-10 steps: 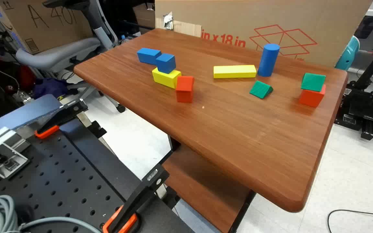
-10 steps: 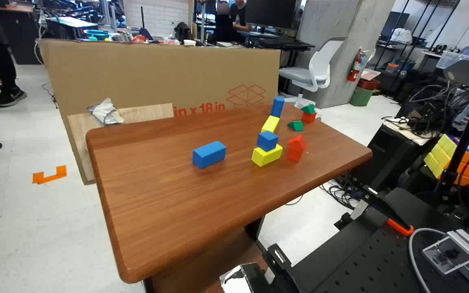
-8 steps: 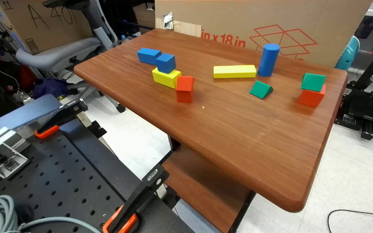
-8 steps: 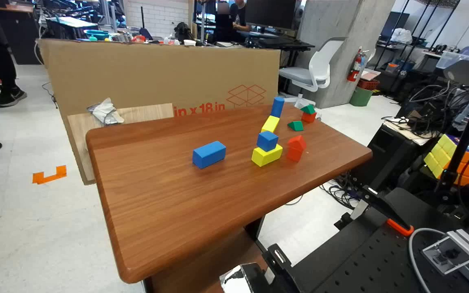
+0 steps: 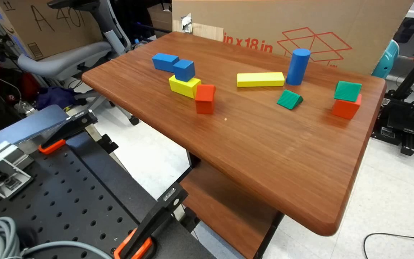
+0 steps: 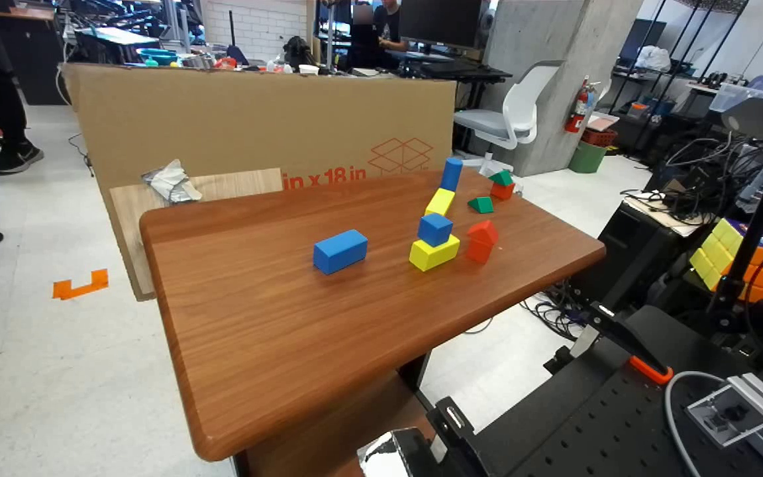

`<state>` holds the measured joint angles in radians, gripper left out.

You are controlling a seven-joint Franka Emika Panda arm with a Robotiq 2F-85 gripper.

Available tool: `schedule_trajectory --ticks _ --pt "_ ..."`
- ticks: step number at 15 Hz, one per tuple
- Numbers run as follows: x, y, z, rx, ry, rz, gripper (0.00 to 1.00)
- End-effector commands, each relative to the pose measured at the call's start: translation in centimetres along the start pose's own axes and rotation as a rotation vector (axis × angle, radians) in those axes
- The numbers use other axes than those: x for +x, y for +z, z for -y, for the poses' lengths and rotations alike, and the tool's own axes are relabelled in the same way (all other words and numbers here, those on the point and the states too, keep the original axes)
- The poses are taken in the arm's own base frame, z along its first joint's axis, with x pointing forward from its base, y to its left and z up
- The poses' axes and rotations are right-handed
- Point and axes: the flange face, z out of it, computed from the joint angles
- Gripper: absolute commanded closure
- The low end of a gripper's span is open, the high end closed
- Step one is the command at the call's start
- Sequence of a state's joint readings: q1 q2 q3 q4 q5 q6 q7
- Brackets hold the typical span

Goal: Move the blue block on the right to the left

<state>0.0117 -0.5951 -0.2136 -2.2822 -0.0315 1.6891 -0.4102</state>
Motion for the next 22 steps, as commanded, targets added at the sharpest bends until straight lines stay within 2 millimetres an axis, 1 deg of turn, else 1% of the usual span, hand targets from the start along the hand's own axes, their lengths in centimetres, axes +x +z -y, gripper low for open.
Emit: schedule_trajectory --ticks 1,7,8,10,12,13,18,20,22 --pt "0.0 0.0 0.0 0.000 0.000 0.000 0.00" --pt "0.0 0.0 0.0 0.000 0.000 0.000 0.00" --pt "1.9 0.9 0.0 0.012 0.010 -0.001 0.00" --pt "4.7 2.3 -0.4 -0.008 0.024 0.035 0.00" --pt "8.5 4.5 -1.3 -0.024 0.034 0.059 0.00" --pt "9.9 5.5 -1.9 -0.030 0.034 0.076 0.00" --pt "17.9 10.3 -6.3 -0.027 0.074 0.107 0.00" --pt "20.3 11.9 -7.9 -0.024 0.102 0.105 0.00" --pt "22.2 13.4 -9.7 -0.018 0.121 0.095 0.00"
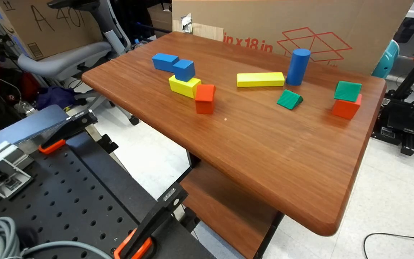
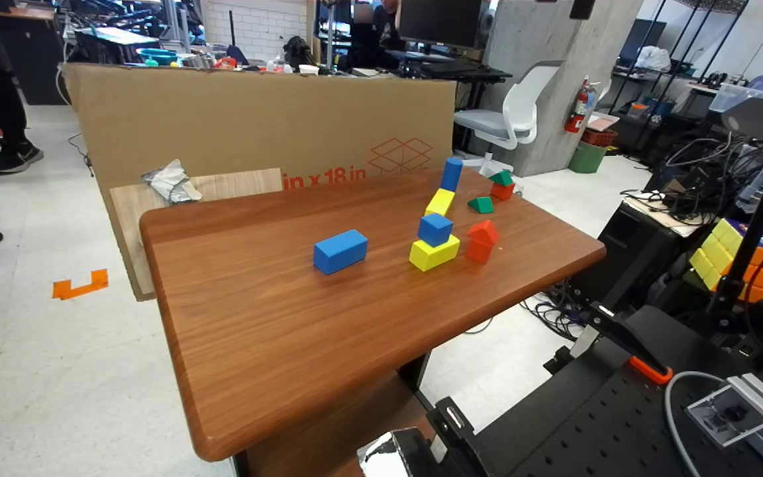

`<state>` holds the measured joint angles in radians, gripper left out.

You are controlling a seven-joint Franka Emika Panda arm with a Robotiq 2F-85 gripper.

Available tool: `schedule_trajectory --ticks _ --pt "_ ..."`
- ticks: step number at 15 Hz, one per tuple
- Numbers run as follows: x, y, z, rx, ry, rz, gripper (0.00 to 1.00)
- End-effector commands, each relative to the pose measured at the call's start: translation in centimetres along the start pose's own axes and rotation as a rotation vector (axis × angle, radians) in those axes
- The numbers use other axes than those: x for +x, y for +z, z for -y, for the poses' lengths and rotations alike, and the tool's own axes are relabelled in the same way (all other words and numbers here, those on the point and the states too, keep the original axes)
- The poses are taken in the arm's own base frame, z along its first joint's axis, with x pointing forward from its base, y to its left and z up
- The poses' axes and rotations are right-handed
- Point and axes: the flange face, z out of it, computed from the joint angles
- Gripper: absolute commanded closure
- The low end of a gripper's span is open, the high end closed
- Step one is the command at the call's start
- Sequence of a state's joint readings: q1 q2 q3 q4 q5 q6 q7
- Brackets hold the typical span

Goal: Move the blue block on the right to the left

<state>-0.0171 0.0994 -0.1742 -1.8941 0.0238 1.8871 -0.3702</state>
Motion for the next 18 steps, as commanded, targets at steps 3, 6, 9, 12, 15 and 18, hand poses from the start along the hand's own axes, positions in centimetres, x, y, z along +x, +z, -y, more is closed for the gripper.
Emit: schedule_trajectory --ticks 3,6,9,12,15,18 --pt "6.3 2.8 -4.0 0.021 0.078 -0.042 0.00" --pt "8.6 5.0 -5.4 0.005 0.103 -0.068 0.00" --pt "10.4 7.6 -6.1 -0.001 0.125 -0.056 0.00" --pt "11.8 10.0 -6.4 0.002 0.146 -0.027 0.00" --pt "13.4 12.2 -6.5 -0.007 0.161 -0.010 0.00" --pt "14.8 14.4 -6.4 -0.007 0.149 0.007 0.00"
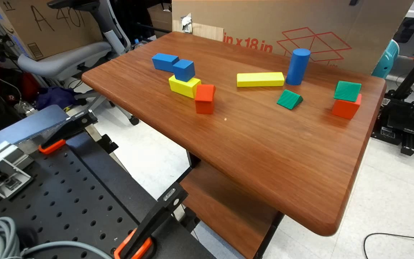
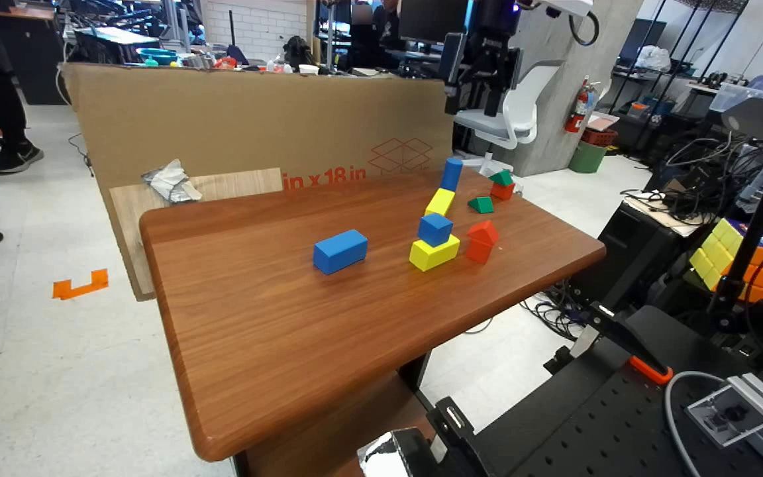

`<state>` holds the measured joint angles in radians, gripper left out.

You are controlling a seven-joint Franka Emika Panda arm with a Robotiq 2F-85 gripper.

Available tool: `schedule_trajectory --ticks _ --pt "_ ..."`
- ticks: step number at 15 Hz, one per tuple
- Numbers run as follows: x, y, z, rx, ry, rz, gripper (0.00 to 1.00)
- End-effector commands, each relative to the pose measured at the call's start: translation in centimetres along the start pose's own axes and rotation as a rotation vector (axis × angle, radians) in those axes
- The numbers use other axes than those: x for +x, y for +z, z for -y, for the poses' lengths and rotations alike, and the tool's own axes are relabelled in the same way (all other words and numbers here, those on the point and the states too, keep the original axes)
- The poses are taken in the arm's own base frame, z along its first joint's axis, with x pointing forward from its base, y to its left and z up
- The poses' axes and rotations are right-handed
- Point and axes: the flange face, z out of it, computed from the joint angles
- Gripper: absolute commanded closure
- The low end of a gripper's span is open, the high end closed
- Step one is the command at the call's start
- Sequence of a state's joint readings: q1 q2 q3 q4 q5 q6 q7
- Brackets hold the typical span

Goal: Move the blue block on the right to the left

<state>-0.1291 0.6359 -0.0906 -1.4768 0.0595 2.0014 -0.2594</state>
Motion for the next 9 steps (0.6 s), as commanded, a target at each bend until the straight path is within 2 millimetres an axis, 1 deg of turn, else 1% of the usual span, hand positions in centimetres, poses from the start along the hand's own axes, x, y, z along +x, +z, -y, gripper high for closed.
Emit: schedule_trajectory --ticks 1,5,9 --pt "2.3 1.9 0.0 -0.008 0.002 0.007 0.00" --pt "3.1 4.4 -0.1 -0.017 -0.008 0.033 0.00" --pt "3.2 6.5 -0.2 -0.041 -0.022 0.069 0.00"
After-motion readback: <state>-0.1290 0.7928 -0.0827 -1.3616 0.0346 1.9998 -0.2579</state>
